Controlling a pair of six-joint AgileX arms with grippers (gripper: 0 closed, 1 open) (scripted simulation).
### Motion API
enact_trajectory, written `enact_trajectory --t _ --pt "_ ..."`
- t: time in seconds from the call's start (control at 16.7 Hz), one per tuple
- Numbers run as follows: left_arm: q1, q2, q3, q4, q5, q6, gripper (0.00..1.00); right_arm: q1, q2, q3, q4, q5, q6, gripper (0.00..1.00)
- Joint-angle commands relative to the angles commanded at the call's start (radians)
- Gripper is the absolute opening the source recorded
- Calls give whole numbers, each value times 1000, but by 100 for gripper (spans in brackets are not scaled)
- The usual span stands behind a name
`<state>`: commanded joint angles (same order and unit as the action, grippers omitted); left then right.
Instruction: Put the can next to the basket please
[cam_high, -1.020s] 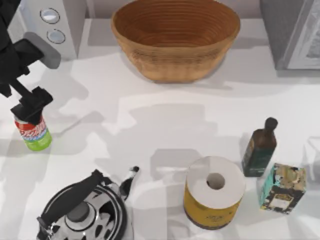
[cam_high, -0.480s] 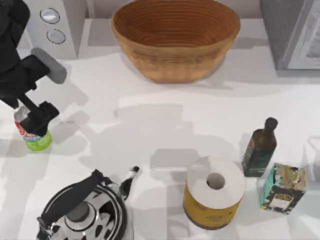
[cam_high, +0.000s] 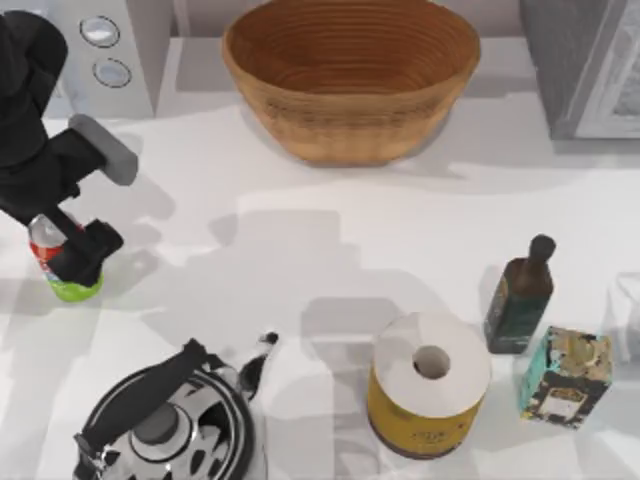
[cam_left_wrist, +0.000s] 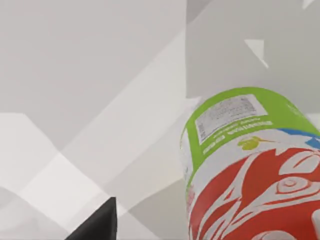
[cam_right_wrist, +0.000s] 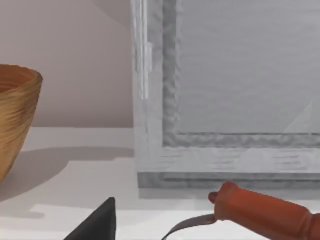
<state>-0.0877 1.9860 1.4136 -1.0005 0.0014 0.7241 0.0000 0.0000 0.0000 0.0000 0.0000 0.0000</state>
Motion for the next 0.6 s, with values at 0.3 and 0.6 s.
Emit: enact_trajectory --t 0.3,0.6 --pt "0 0 0 0 0 0 55 0 0 0 0 0 0 100" --pt "0 0 0 0 0 0 17 0 0 0 0 0 0 100"
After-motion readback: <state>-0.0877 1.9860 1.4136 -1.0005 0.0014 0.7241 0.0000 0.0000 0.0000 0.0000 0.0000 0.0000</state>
